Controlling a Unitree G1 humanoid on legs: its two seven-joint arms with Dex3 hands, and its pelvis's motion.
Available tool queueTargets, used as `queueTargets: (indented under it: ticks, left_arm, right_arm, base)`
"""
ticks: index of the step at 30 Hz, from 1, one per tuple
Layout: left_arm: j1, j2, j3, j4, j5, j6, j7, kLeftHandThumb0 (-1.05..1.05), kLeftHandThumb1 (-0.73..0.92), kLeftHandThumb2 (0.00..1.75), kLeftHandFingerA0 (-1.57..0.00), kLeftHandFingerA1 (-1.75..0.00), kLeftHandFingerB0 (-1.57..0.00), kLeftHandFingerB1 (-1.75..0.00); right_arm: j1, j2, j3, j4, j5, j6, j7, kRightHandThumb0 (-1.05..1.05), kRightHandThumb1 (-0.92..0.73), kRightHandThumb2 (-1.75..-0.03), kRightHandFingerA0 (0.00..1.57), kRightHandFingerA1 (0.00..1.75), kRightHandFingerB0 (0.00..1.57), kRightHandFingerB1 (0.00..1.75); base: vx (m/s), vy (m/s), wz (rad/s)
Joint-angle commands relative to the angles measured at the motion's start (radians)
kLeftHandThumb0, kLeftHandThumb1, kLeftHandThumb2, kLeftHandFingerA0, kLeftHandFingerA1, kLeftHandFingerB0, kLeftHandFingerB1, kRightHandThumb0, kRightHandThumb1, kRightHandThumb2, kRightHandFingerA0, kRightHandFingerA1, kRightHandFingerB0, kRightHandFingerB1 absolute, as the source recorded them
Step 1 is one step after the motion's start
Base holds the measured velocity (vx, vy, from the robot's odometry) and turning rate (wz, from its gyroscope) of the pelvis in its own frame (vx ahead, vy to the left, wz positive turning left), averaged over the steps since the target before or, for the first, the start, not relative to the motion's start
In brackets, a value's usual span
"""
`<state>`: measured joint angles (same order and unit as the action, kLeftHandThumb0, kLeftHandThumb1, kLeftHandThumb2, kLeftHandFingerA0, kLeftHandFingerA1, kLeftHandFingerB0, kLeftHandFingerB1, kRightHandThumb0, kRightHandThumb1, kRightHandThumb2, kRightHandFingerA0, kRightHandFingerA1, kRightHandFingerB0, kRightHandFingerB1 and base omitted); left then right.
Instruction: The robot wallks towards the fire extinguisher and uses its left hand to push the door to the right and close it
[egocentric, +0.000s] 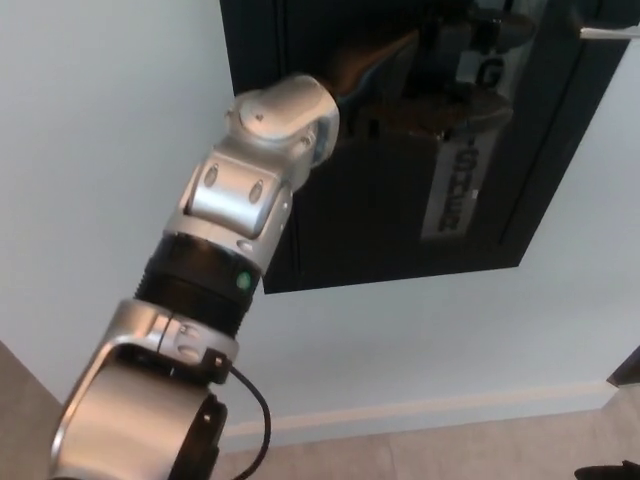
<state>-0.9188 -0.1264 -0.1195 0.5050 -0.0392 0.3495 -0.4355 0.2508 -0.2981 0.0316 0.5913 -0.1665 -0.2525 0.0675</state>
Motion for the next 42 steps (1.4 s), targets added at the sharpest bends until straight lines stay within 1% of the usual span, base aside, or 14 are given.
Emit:
queueTargets:
  ticks: [1,9,10,12,13,14,15,21,27,29,30,37,38,42]
  left_arm:
    - [0.051,-0.016,0.059,-0.235,0.009,0.012,0.183,-0.34,0.56,0.56,-0.19,-0.45,-0.16,-0.33]
    - [0.190,-0.096,0.007,-0.459,-0.007,0.096,0.153,-0.33,0.56,0.56,-0.20,-0.46,-0.15,-0.33]
    - [0.328,-0.077,-0.106,-0.674,-0.038,0.135,0.122,-0.35,0.55,0.56,-0.25,-0.50,-0.16,-0.37]
    - [0.499,-0.052,-0.246,-0.942,-0.078,0.183,0.084,-0.35,0.55,0.56,-0.25,-0.50,-0.16,-0.37]
    - [0.634,0.041,-0.349,-1.153,-0.087,0.208,0.069,-0.48,0.44,0.76,-0.28,-0.58,-0.24,-0.49]
    - [0.664,0.065,-0.370,-1.199,-0.087,0.213,0.067,-0.48,0.44,0.76,-0.28,-0.58,-0.24,-0.49]
    - [0.795,0.157,-0.414,-1.346,-0.074,0.194,0.068,-0.45,0.54,0.56,-0.38,-0.59,-0.42,-0.47]
    - [1.220,0.339,-0.309,-1.543,-0.079,-0.065,-0.022,-0.42,0.56,0.57,-0.54,-0.70,-0.53,-0.55]
    - [1.548,0.357,-0.048,-1.483,-0.172,-0.379,-0.166,-0.41,0.58,0.56,-0.55,-0.68,-0.54,-0.53]
    - [1.670,0.286,0.143,-1.362,-0.292,-0.499,-0.259,-0.31,0.59,0.58,-0.54,-0.70,-0.49,-0.54]
    - [1.712,0.252,0.247,-1.287,-0.336,-0.535,-0.288,-0.46,0.61,0.58,-0.63,-0.63,-0.53,-0.49]
    - [1.829,0.200,0.510,-1.120,-0.397,-0.556,-0.312,-0.51,0.62,0.59,-0.64,-0.62,-0.52,-0.46]
    - [1.807,0.201,0.615,-0.936,-0.402,-0.587,-0.268,-0.45,0.61,0.58,-0.68,-0.51,-0.56,-0.45]
    - [1.770,0.199,0.781,-0.656,-0.412,-0.635,-0.217,-0.45,0.61,0.58,-0.68,-0.51,-0.56,-0.45]
  right_arm:
    - [0.027,-0.001,-0.019,-0.038,0.033,-0.069,0.015,-0.63,-0.36,-0.80,0.50,0.69,0.47,0.56]
    - [0.039,-0.002,-0.014,-0.033,0.026,-0.079,0.009,-0.64,-0.36,-0.80,0.50,0.70,0.47,0.57]
    - [0.031,0.001,-0.010,-0.029,0.027,-0.068,0.015,-0.63,-0.46,-0.55,0.46,0.70,0.51,0.47]
    - [0.022,0.005,-0.005,-0.023,0.028,-0.053,0.023,-0.63,-0.46,-0.55,0.46,0.70,0.51,0.47]
    - [0.018,0.003,0.003,-0.015,0.020,-0.066,0.025,-0.65,-0.47,-0.55,0.47,0.69,0.52,0.48]
    - [0.017,0.002,0.005,-0.013,0.018,-0.070,0.025,-0.65,-0.47,-0.55,0.47,0.69,0.52,0.48]
    - [0.014,0.002,0.006,-0.004,0.017,-0.070,0.025,-0.64,-0.46,-0.55,0.49,0.70,0.53,0.47]
    - [0.007,-0.005,0.014,0.000,0.012,-0.059,0.041,-0.72,-0.47,-0.56,0.49,0.66,0.53,0.45]
    - [-0.002,0.003,0.021,-0.008,0.004,-0.034,0.037,-0.64,-0.47,-0.55,0.49,0.65,0.52,0.44]
    - [-0.009,0.000,0.025,-0.014,-0.004,-0.030,0.035,-0.61,-0.47,-0.55,0.50,0.66,0.52,0.43]
    - [-0.014,-0.002,0.026,-0.010,-0.007,-0.035,0.032,-0.63,-0.36,-0.79,0.50,0.68,0.48,0.54]
    - [-0.019,-0.005,0.020,-0.009,0.006,-0.035,0.043,-0.61,-0.36,-0.78,0.49,0.69,0.48,0.54]
    - [-0.027,-0.008,0.016,-0.005,0.010,-0.032,0.047,-0.58,-0.47,-0.55,0.49,0.65,0.51,0.44]
    - [-0.041,-0.013,0.010,0.002,0.017,-0.028,0.052,-0.58,-0.47,-0.55,0.49,0.65,0.51,0.44]
  base:
    - [0.00,0.000,0.00]
    - [0.01,-0.001,0.02]
    - [0.09,0.003,0.04]
    - [0.04,0.000,0.01]
    - [0.00,0.000,0.00]
    - [0.00,0.000,0.00]
    - [0.00,0.000,0.00]
    - [0.00,0.000,0.00]
    - [0.00,0.000,0.00]
    - [0.00,0.000,0.00]
    - [0.00,0.000,0.00]
    - [0.00,0.000,0.00]
    - [0.00,0.000,0.00]
    - [0.00,0.000,0.00]
